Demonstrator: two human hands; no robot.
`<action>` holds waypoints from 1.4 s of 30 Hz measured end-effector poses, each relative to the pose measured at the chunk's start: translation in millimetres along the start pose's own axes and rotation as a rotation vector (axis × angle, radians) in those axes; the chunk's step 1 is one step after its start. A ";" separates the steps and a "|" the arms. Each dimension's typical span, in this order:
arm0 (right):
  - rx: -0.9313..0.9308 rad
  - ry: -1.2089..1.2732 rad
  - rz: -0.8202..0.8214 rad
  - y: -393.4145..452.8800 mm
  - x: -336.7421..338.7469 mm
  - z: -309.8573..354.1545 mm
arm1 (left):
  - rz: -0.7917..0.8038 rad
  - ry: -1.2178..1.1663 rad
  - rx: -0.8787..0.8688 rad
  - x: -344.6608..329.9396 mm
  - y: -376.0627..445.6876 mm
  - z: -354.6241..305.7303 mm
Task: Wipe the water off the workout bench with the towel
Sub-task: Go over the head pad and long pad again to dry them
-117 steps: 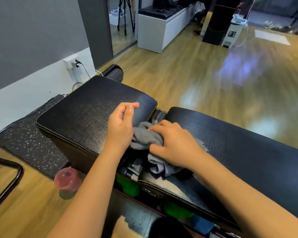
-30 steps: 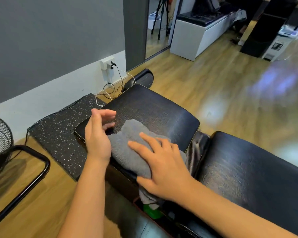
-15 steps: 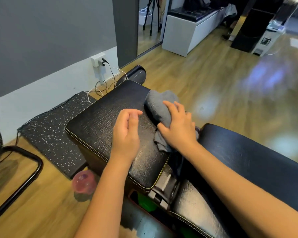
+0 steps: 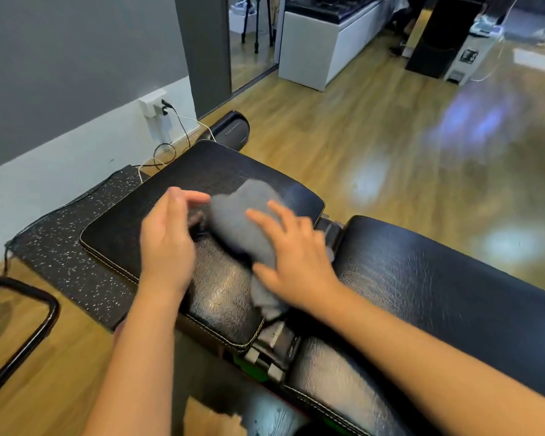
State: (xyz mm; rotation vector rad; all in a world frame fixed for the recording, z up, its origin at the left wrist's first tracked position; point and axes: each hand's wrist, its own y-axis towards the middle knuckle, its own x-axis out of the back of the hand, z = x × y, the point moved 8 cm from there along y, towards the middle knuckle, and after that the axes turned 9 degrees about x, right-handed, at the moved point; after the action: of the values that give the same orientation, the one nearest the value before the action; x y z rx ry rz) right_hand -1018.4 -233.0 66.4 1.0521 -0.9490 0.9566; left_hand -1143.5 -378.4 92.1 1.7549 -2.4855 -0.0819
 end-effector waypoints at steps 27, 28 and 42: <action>-0.010 0.499 -0.122 -84.0 129.4 -40.1 | 0.353 -0.202 0.201 -103.7 -60.4 13.7; 0.007 0.405 -0.040 -96.8 119.9 -35.5 | 0.376 -0.250 0.224 -110.0 -67.1 18.0; -0.046 -0.169 0.224 -98.0 68.6 -106.5 | 0.423 -0.133 0.314 -141.5 -114.5 42.0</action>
State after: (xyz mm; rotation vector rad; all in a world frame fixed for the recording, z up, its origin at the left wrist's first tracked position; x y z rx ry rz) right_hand -889.1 -140.0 82.8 1.0136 -1.2433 1.0353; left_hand -993.9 -284.1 32.0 1.3020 -3.0469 0.2433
